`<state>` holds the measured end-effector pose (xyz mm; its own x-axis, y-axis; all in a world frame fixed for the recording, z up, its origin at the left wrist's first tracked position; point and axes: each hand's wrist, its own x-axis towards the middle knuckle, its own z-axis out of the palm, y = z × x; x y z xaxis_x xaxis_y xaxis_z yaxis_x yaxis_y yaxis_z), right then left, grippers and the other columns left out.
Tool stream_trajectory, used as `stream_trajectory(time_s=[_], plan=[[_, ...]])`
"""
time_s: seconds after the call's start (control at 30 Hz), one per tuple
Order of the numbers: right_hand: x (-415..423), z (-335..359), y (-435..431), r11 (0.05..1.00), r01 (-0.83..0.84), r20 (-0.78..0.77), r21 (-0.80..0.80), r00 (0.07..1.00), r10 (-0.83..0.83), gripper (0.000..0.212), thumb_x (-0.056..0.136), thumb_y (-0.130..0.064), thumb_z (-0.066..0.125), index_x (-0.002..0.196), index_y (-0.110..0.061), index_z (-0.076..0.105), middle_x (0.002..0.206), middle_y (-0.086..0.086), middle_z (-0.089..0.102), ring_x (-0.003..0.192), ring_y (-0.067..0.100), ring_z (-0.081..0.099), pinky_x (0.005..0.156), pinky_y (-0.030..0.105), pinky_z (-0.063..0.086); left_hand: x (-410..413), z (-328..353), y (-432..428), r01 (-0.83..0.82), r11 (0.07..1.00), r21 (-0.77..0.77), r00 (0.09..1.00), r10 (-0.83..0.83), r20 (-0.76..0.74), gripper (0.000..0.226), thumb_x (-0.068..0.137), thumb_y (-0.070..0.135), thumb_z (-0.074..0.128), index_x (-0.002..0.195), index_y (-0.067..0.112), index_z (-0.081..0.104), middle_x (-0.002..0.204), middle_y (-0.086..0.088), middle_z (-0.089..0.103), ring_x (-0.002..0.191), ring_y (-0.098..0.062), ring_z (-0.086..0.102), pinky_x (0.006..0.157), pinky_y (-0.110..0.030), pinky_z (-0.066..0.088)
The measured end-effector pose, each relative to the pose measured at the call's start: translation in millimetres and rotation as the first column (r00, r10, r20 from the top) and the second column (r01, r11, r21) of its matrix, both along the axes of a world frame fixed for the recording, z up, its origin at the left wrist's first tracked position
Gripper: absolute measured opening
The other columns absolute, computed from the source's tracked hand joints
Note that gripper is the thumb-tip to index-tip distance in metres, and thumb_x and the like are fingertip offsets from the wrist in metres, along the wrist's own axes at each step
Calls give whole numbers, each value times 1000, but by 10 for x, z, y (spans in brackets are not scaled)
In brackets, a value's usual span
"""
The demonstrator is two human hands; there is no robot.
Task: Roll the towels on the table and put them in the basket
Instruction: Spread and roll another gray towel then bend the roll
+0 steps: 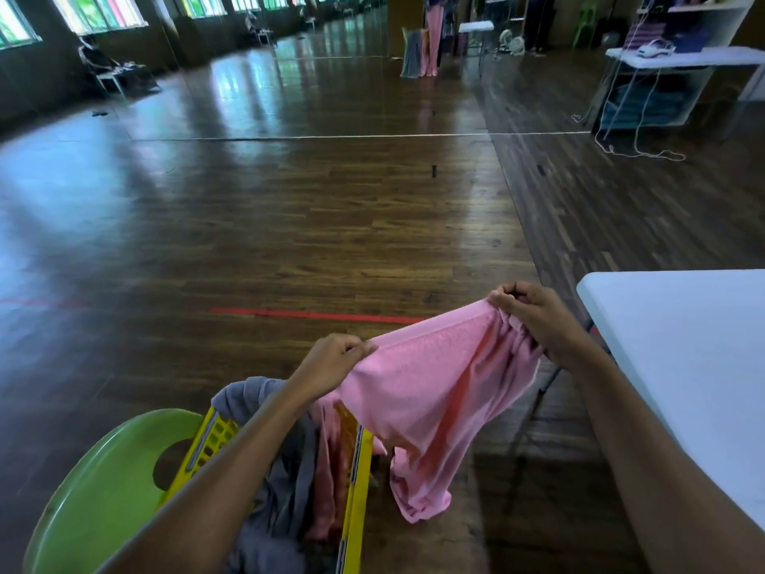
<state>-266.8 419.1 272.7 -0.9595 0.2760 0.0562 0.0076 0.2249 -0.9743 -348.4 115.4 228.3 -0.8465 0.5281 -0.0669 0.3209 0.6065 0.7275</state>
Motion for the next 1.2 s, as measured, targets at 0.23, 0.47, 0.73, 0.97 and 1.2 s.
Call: stream_trajectory(time_s=[0.23,0.47,0.73,0.97,1.2], plan=[[-213,175,851,972,229,-2,-57,973,-229,14,92,-20,64,82,-10,63,59,-5,51,41,1,40,37,14,31,-693,222,793,174,984,-24,984,-174,27,43,84,39,72,56,10,57,53,8,45,56,-5,36,54,-29,29],[-599,626,1897,948,174,84,-267,984,-157,26,90,9,45,101,-12,55,54,1,52,34,11,39,35,15,32,-1559,796,1874,119,992,-28,984,-122,-127,8,89,14,67,81,13,71,63,2,61,46,-1,49,52,-24,40],[-1198,1023,2840,991,130,46,7,990,-130,44,80,23,37,106,-11,49,68,11,54,49,12,57,51,22,48,-2422,1484,3135,-153,971,183,952,194,-238,13,92,11,58,85,12,70,60,-5,61,48,-16,54,59,-30,50],[-1980,1101,3836,804,200,-18,560,973,-229,37,88,-2,60,125,-6,58,113,9,62,101,19,57,81,25,42,-3095,1777,4115,-135,963,234,917,211,-339,14,90,11,59,90,9,73,88,-18,72,82,-33,68,75,-34,51],[-2835,978,5286,566,141,142,812,893,-426,21,96,-14,43,111,-2,53,108,26,61,91,37,60,72,36,45,-4348,1608,4872,-251,947,200,870,311,-383,20,91,12,57,101,7,74,106,-15,71,105,-31,63,81,-31,43]])
